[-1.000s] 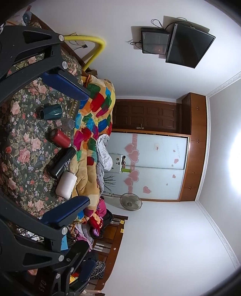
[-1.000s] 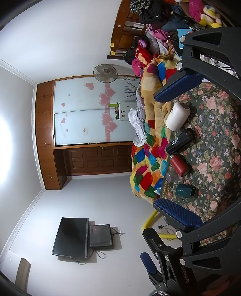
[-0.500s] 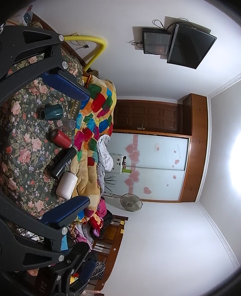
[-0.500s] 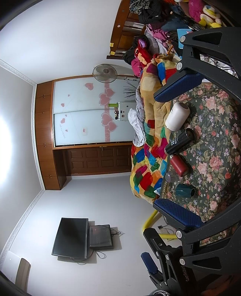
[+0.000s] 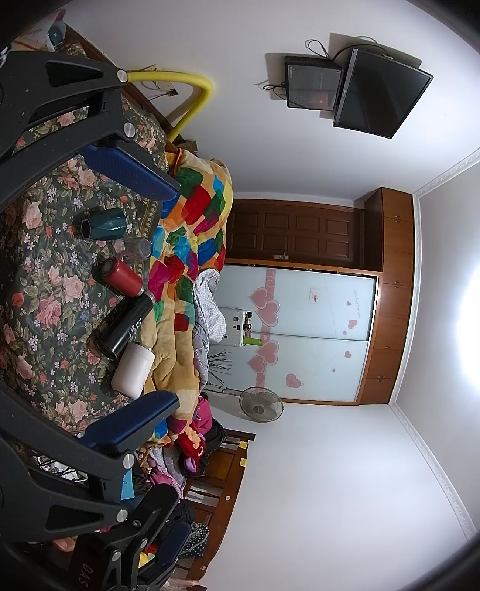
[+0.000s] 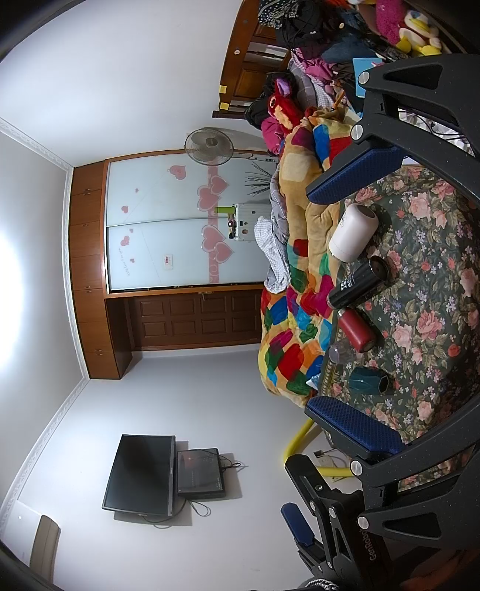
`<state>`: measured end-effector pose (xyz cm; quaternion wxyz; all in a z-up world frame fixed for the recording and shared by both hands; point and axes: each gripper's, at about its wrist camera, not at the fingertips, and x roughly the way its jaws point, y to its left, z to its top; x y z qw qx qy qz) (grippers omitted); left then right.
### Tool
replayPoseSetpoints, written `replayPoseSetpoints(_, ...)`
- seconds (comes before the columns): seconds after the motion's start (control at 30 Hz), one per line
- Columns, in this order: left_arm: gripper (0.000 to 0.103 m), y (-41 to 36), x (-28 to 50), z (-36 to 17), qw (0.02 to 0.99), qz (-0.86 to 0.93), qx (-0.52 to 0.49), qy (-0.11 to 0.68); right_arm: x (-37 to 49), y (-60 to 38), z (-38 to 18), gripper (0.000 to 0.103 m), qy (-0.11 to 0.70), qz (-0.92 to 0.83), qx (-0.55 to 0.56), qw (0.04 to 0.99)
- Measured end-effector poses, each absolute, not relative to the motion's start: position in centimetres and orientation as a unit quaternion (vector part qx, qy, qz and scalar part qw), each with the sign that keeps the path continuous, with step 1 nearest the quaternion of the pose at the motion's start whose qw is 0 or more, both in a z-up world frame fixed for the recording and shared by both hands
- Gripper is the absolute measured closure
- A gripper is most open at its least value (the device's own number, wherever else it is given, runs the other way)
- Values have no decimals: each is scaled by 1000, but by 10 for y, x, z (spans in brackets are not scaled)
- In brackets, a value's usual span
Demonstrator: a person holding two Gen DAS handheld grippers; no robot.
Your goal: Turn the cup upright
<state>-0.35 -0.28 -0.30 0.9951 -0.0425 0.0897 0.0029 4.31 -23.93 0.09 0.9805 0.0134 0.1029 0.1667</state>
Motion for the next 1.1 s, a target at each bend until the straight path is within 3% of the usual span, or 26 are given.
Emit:
replayPoseSetpoints(0.73, 0, -1, 7, -8, 994, 7, -50, 98, 52, -240, -9, 0, 117, 164, 6, 979)
replayPoseSetpoints(1.1, 0, 22, 64, -38, 986, 28, -72, 151, 106, -230, -31, 0, 183, 160, -7, 970)
